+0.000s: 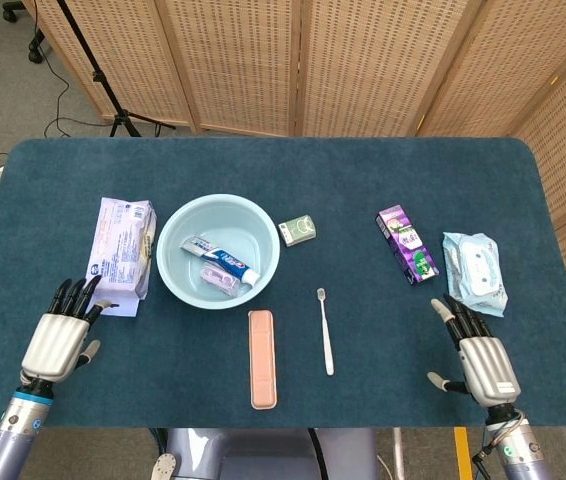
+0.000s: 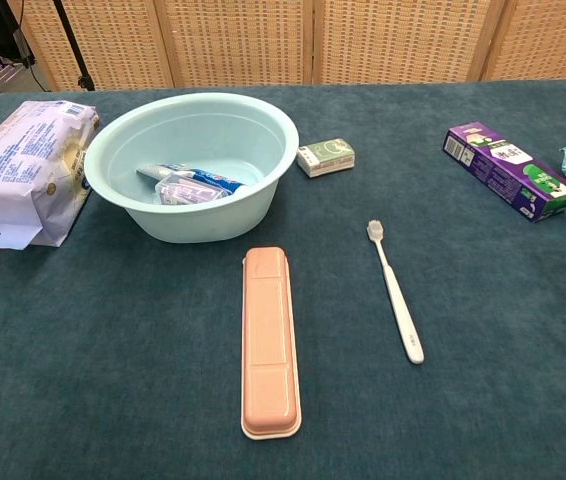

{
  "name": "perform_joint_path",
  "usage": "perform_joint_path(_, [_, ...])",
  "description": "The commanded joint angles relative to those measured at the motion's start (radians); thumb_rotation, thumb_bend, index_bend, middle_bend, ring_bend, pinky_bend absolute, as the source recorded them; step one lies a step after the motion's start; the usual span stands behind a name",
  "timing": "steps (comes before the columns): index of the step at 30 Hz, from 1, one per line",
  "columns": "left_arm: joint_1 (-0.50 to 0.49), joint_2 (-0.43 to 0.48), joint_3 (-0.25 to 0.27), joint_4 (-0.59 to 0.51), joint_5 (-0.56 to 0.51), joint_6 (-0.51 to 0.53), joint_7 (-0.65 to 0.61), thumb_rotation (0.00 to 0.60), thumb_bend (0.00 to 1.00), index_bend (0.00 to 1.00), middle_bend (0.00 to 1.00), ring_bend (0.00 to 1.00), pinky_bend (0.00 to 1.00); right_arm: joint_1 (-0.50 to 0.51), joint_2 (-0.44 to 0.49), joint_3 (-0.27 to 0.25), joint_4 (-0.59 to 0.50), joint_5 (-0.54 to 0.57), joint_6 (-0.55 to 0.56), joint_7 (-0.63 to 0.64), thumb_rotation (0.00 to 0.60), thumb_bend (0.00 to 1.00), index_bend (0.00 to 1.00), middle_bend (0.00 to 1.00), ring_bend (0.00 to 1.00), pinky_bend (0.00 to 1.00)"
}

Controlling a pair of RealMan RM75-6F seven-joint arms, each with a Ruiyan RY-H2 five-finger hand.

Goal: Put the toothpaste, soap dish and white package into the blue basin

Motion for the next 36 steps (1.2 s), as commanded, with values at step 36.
perform_joint_path(36, [-0.057, -0.23, 0.021, 0.585, 0.141, 0.087, -0.208, 0.6, 0.26, 0.4, 0.0, 0.0, 0.03, -0.021, 0.008, 0.028, -0.008, -0.02, -0.017, 0.029, 0.6, 0.09, 0.03, 0.0, 0.0, 0.08])
